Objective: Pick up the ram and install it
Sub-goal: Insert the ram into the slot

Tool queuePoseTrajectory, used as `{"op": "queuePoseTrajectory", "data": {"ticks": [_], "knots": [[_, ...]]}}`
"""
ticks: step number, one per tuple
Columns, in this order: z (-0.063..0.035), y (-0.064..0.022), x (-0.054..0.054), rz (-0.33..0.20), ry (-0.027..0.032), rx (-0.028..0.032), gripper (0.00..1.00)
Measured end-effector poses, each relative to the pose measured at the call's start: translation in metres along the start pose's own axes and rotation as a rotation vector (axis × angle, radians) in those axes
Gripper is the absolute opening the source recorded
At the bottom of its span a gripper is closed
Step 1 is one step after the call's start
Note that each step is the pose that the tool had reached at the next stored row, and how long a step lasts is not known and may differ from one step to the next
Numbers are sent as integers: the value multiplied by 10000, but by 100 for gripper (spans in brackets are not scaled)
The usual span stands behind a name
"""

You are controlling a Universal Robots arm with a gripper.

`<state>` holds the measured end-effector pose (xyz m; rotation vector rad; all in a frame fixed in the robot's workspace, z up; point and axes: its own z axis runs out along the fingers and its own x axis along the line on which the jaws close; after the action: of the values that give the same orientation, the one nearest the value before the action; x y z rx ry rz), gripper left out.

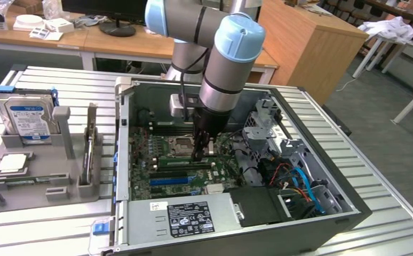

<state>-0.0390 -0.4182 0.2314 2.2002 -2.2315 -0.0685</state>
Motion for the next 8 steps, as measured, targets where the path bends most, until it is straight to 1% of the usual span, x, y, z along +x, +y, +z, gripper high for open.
{"op": "queuePoseTrajectory", "data": {"ticks": [8], "knots": [[6,0,0,-1,0,0,12]]}}
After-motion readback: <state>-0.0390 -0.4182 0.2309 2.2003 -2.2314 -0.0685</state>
